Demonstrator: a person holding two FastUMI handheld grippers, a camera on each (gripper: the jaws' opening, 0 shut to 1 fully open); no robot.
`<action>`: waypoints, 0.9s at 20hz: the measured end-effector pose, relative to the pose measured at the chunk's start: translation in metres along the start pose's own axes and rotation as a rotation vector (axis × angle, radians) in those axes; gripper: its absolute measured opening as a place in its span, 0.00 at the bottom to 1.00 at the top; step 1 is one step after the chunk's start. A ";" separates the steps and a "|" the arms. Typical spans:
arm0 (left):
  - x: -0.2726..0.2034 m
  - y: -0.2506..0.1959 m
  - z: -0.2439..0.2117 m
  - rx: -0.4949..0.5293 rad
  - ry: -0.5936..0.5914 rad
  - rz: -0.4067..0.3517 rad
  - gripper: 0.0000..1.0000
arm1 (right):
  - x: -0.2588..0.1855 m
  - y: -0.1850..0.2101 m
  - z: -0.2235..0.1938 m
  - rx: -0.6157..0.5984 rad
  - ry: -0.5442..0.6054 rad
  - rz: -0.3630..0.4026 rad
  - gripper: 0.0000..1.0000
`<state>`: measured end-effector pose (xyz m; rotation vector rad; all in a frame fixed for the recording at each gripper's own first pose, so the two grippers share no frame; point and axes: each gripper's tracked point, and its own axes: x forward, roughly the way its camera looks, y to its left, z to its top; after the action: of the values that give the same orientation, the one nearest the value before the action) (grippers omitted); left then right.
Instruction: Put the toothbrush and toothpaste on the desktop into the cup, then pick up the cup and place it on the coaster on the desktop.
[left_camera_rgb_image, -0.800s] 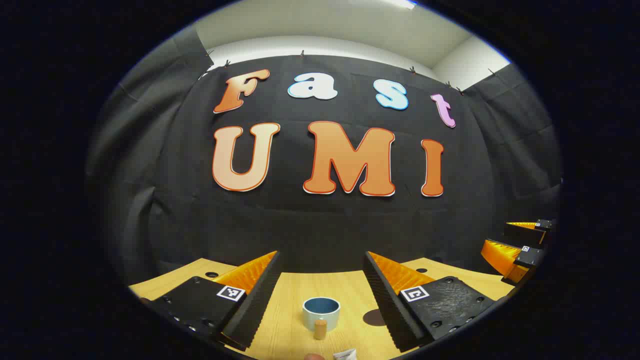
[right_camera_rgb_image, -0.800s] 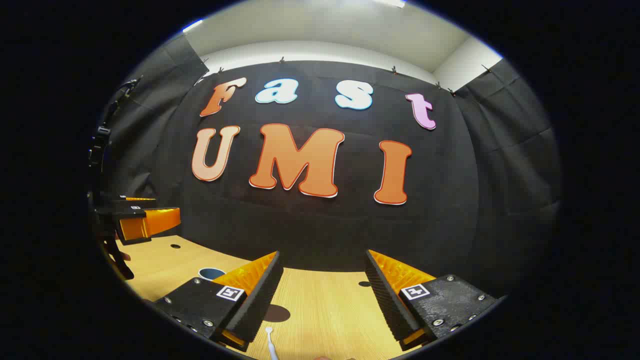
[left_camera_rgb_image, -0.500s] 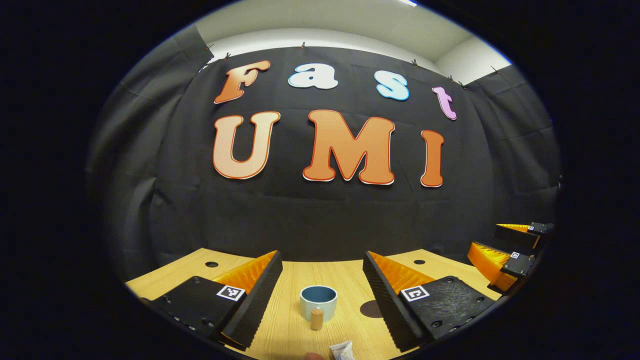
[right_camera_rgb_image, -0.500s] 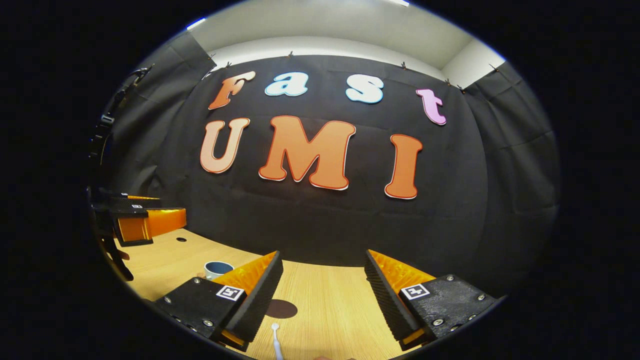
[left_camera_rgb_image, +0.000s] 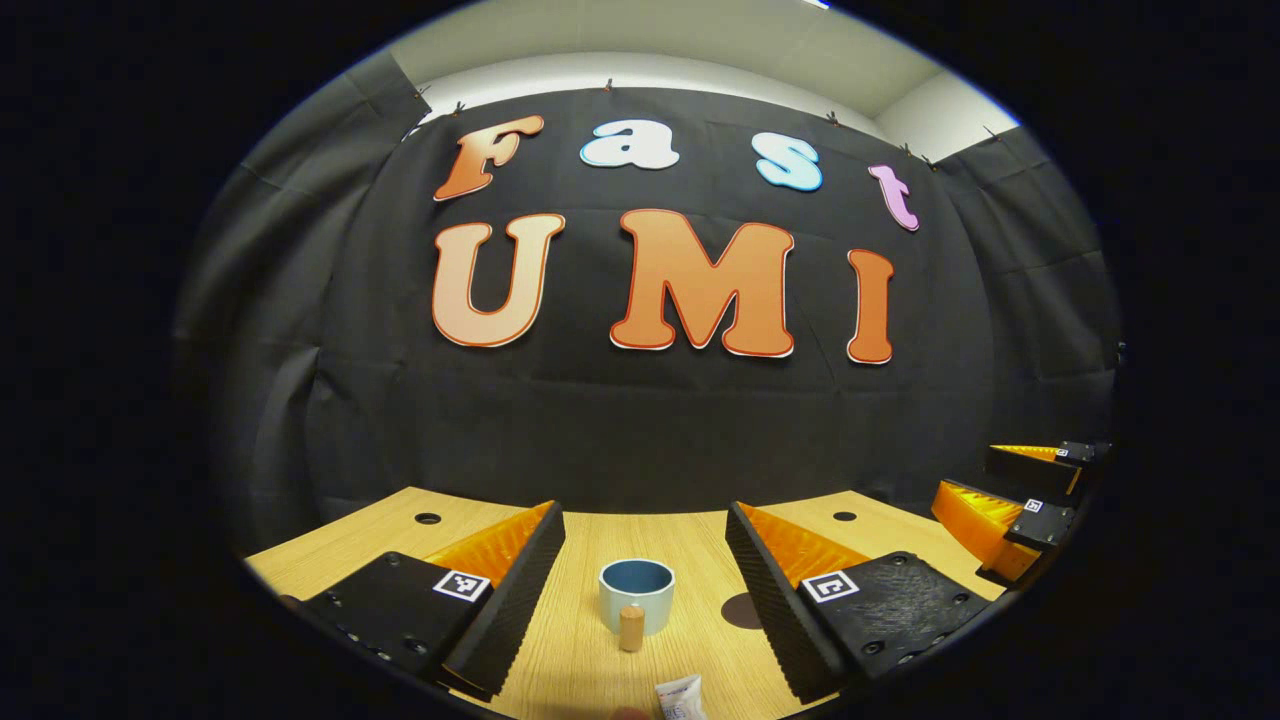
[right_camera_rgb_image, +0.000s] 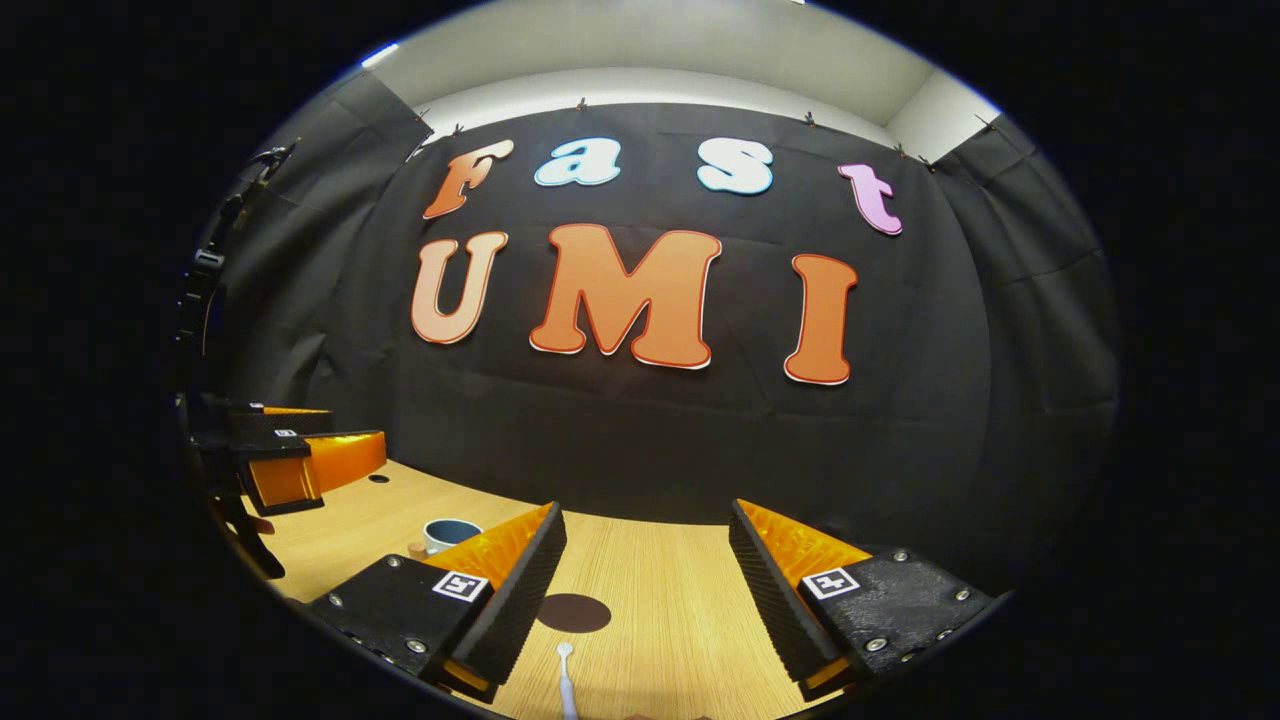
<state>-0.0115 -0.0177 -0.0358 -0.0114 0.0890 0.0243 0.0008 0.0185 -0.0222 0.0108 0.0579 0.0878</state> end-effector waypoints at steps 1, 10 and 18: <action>0.000 -0.001 -0.005 0.006 0.018 0.001 0.97 | -0.001 0.000 -0.003 -0.001 0.012 0.001 0.98; -0.009 -0.017 -0.084 0.000 0.247 -0.032 0.97 | -0.012 0.012 -0.063 0.036 0.201 0.045 0.98; -0.020 -0.018 -0.153 -0.008 0.463 -0.025 0.98 | -0.022 0.031 -0.127 -0.003 0.405 0.095 0.98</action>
<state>-0.0449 -0.0385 -0.1862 -0.0263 0.5519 -0.0031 -0.0307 0.0483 -0.1469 -0.0073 0.4621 0.1840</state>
